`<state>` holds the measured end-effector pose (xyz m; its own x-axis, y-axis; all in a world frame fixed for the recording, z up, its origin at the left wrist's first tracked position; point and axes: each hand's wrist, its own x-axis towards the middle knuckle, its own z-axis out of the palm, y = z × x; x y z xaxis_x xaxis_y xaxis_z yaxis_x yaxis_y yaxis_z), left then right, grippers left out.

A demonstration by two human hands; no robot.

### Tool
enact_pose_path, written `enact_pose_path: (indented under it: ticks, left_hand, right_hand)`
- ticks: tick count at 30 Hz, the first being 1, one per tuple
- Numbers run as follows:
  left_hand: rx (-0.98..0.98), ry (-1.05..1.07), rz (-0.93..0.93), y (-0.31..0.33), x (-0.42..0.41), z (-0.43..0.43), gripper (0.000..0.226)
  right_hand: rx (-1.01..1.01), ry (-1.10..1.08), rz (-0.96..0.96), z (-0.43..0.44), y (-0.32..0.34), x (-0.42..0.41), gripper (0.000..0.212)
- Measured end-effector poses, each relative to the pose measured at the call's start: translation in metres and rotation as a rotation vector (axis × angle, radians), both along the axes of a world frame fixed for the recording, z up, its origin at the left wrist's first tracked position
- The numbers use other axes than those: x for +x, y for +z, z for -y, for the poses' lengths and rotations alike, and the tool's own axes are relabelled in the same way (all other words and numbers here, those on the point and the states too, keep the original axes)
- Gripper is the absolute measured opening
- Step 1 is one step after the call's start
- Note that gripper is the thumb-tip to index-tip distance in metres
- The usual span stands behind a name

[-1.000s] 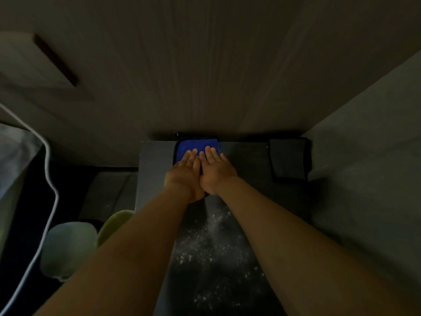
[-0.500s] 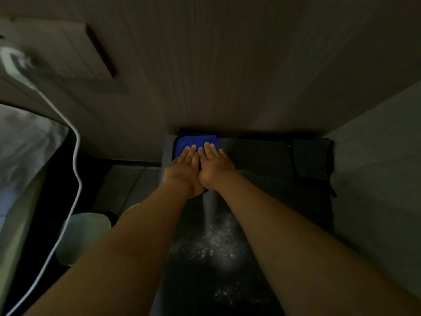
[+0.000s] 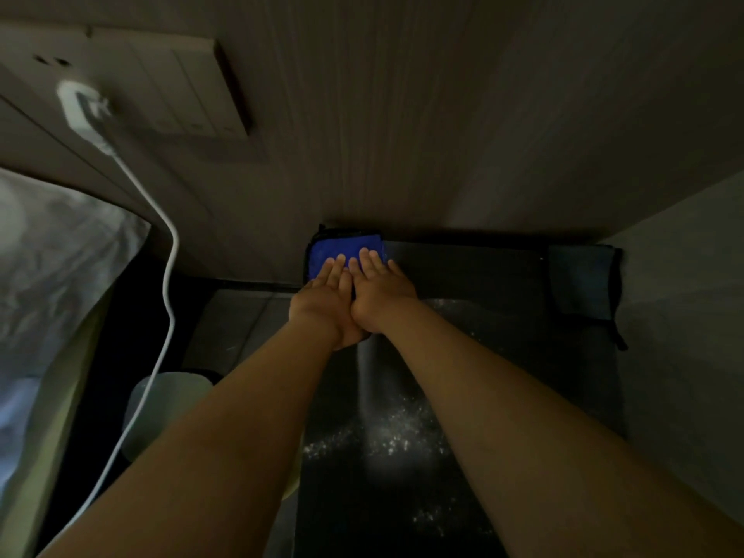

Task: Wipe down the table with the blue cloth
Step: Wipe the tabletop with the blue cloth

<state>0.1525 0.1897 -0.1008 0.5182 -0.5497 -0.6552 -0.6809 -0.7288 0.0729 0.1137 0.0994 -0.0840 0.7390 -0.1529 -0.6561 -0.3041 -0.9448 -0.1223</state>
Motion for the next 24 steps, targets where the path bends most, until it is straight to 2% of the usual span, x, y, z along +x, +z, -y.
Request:
enact_pose_path:
  ticks: [5, 9, 18, 24]
  left_hand:
    - [0.003, -0.033, -0.037, -0.007, 0.006, -0.001, 0.115]
    - [0.01, -0.103, 0.032, -0.01, -0.002, -0.005, 0.116]
    - [0.015, -0.077, -0.032, 0.007, -0.045, -0.03, 0.114]
    - [0.0, -0.031, -0.104, 0.015, -0.063, -0.036, 0.111]
  right_hand:
    - [-0.022, 0.008, 0.001, -0.001, -0.002, 0.0, 0.067]
    - [-0.027, 0.001, 0.017, -0.003, -0.002, -0.004, 0.067]
    - [-0.034, 0.009, -0.023, -0.03, 0.004, -0.045, 0.071]
    - [-0.111, 0.061, -0.085, -0.039, 0.004, -0.059, 0.071]
